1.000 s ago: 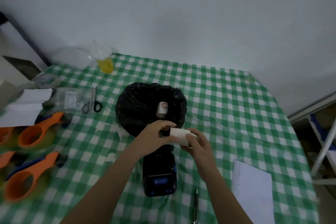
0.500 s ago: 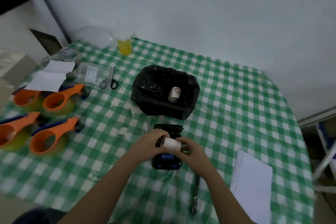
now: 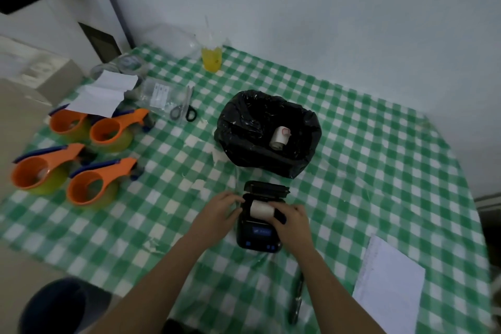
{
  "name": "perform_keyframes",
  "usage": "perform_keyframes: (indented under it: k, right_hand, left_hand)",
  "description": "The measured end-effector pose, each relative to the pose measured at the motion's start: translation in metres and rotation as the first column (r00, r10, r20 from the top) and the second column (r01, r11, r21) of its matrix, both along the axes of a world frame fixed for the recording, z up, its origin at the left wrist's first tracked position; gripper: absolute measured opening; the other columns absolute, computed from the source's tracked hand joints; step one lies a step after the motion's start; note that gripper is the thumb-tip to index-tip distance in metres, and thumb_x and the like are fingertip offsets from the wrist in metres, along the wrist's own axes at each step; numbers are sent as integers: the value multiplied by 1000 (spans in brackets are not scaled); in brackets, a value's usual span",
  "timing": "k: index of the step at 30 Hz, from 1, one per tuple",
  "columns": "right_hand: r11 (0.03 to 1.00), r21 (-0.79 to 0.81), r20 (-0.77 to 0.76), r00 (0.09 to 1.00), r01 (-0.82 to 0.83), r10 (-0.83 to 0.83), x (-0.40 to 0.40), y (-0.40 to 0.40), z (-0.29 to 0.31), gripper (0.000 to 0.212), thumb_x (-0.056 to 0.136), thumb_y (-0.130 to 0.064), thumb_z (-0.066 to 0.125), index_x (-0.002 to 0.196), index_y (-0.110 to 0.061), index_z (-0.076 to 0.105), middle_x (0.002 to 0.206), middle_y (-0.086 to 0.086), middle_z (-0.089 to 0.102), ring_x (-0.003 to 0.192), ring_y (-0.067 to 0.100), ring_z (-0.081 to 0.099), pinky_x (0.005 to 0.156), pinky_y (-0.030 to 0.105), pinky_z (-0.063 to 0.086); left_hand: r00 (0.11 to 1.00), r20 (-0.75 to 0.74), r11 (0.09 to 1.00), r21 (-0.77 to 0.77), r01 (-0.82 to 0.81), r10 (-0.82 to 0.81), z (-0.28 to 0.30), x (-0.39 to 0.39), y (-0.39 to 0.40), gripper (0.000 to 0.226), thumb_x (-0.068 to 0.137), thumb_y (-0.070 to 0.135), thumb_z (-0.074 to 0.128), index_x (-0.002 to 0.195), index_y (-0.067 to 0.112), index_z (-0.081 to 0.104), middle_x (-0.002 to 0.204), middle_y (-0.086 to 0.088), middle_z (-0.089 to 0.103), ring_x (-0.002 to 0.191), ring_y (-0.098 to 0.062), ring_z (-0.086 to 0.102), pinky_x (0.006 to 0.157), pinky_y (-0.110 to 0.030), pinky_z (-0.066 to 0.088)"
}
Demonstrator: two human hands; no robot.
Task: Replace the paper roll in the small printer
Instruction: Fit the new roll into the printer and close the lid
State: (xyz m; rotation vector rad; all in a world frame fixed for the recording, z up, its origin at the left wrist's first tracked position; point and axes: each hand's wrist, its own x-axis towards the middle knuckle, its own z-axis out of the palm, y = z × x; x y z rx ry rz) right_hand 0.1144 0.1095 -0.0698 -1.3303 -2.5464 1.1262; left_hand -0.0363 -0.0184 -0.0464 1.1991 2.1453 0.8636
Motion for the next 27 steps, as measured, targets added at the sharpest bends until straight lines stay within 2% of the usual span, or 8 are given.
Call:
perform_keyframes:
  k: [2,4,7,10,14,20,23,27]
  right_hand:
    - [998,47,18,999,-44,43,-1,3,-6,35,82,-14,64,116,-23,64,107,-2,66,96,21,43,85,23,35]
    - [990,111,45,995,-92,88,-1,6,-10,34,83,-17,63,116,-23,64,117,3,64,98,23,43,86,24,34]
    - [986,139,59,995,-91,83,-1,5,-10,32,82,-15,65,114,-20,65,111,9,59,103,28,44,88,28,38]
    - [975,211,35,997,-70,64,1,2,-11,24,77,-12,70,101,-13,71,98,10,62,93,30,51,81,30,43]
    - [947,294,39,991,-132,127,3,0,-14,7,72,-13,75,79,-13,74,82,6,65,77,28,57,73,20,37]
    - [948,232,61,976,-219,210,-3,0,-6,11,82,-19,65,86,-11,71,89,8,63,89,25,52,78,20,34]
    - [957,160,71,969,-243,235,-1,0,-3,16,88,-21,57,93,-11,68,96,6,63,96,22,49,86,26,40]
    - [972,117,49,979,-204,200,5,-4,-1,18,89,-18,54,95,-10,69,96,7,62,95,21,48,81,20,35]
  left_hand:
    - [1000,-3,1000,17,-18,18,-2,-1,-2,22,88,7,56,109,7,63,109,-13,62,96,-14,55,82,-9,34]
    - [999,-4,999,21,-33,33,-3,-1,-2,22,89,7,56,109,8,63,109,-12,62,94,-13,55,81,-9,34]
    - [999,8,999,11,-36,36,-3,-1,2,24,89,9,55,112,10,62,112,-10,61,97,-19,59,81,-17,39]
    - [999,21,999,6,-33,33,-4,-1,7,24,90,9,54,113,10,61,112,-9,59,96,-19,59,81,-21,42]
    - [997,35,998,9,-62,62,-3,-1,13,23,91,10,52,112,12,61,110,-8,58,94,-16,59,80,-25,45]
    - [993,-4,992,56,-114,114,0,-1,21,26,90,7,51,115,8,57,112,-11,58,99,-24,57,85,-29,45]
    - [996,-41,995,55,-79,82,2,-1,27,35,91,7,49,126,8,50,125,-12,53,115,-26,50,98,-33,41]
    - [998,-58,1000,7,16,-16,7,-3,39,46,91,1,40,136,11,40,142,-10,42,130,-25,37,110,-35,35]
